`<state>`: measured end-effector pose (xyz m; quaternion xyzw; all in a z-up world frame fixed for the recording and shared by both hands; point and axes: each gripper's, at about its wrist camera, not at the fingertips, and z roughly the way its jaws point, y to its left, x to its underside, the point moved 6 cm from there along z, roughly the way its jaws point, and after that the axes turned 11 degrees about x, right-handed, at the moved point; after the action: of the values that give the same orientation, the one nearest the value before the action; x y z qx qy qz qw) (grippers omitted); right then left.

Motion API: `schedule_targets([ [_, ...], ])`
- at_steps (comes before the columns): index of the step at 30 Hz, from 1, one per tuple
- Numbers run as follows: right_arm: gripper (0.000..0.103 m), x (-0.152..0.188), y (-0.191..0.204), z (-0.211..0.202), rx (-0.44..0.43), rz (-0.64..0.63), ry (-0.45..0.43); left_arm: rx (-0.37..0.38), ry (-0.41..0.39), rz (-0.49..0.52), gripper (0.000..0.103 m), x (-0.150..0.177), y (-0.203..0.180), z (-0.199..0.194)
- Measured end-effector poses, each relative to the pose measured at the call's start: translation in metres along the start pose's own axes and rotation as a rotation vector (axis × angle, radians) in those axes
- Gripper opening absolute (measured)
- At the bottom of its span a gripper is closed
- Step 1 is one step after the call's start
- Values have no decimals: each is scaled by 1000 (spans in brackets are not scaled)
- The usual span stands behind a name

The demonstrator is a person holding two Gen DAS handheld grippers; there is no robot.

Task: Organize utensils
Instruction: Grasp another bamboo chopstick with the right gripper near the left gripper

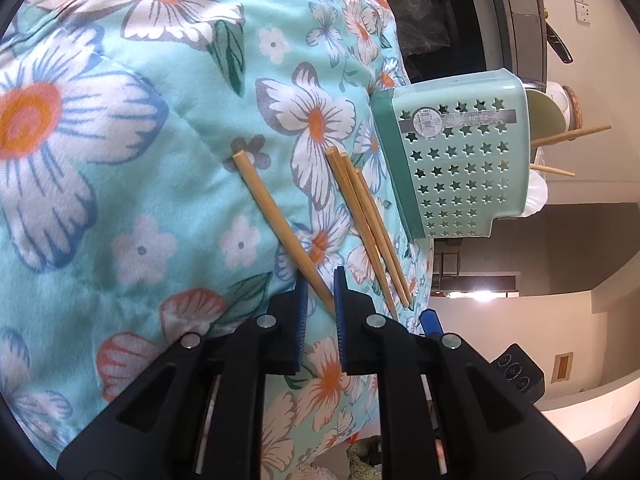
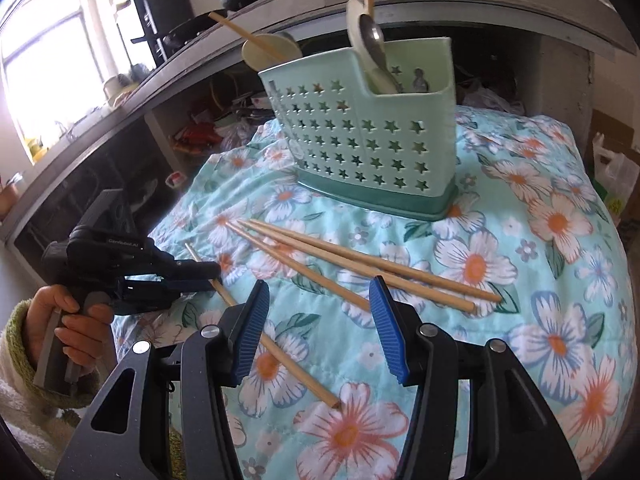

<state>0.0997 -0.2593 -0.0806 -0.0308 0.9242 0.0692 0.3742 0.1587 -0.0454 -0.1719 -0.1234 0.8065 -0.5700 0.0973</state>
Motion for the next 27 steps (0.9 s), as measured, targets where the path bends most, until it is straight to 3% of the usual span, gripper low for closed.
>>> schedule_targets([
  [2, 51, -1, 5, 11, -7, -38, 24, 5, -4, -9, 11, -1, 1, 0],
  [8, 37, 2, 9, 40, 4, -117, 84, 3, -12, 2, 11, -2, 1, 1],
  [17, 24, 7, 16, 49, 49, -179, 115, -17, -36, 49, 12, -5, -4, 4],
  [27, 11, 21, 37, 38, 160, -129, 117, -56, -3, 112, 10, -11, -13, -2],
])
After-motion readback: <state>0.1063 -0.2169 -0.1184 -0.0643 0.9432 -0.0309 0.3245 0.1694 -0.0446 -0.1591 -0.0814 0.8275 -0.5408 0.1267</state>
